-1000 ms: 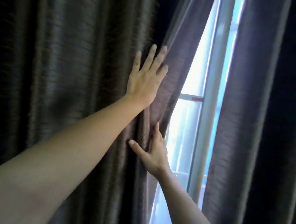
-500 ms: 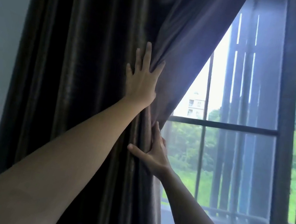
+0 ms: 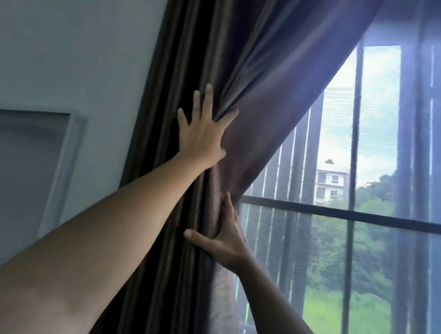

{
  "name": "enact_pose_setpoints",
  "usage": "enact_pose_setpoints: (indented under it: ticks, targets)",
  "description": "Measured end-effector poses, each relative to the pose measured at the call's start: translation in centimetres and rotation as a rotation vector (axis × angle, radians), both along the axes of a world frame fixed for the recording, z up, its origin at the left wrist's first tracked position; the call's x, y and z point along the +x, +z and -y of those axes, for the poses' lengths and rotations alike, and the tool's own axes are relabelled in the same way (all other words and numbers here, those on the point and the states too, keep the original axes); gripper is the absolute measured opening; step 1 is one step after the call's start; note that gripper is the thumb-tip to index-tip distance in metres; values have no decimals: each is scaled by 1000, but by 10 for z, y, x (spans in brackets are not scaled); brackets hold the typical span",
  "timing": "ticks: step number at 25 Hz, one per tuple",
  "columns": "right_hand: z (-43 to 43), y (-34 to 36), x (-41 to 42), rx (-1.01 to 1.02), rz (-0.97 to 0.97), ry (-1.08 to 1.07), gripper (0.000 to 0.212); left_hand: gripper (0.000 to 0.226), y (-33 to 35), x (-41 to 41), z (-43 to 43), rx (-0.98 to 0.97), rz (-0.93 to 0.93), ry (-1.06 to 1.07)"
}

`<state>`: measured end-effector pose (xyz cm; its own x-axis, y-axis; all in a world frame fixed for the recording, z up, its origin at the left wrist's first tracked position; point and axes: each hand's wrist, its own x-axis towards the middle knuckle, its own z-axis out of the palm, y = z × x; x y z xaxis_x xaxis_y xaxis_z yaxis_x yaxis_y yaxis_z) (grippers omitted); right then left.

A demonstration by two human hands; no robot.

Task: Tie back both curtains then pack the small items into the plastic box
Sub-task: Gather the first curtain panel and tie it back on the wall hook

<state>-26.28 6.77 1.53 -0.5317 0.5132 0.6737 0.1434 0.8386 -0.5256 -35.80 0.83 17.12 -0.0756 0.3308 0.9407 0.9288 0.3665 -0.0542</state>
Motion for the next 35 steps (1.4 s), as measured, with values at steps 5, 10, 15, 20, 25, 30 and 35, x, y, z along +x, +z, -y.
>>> enact_pose_setpoints:
  ticks: [5, 10, 15, 20, 25, 30, 35]
  targets:
    - [12, 3, -53, 41, 35, 3, 132, 90, 4, -51, 20, -12, 95, -19]
    - [17, 8, -89, 50, 53, 26, 133, 87, -1, -80, 29, -20, 198, -109]
    - [31, 12, -123, 77, 133, 85, 134, 86, -7, -108, 47, 14, 259, -77]
    - [58, 6, -157, 99, 227, 151, 134, 90, -13, -140, 74, 6, 349, -10]
    - [64, -2, -169, 100, 247, 162, 136, 90, -17, -145, 86, -53, 312, 3]
    - [52, -16, -159, 80, 208, 131, 139, 89, -34, -138, 77, -96, 253, -22]
    - [59, -15, -185, 144, 218, 134, 132, 88, -32, -150, 84, -63, 225, -21]
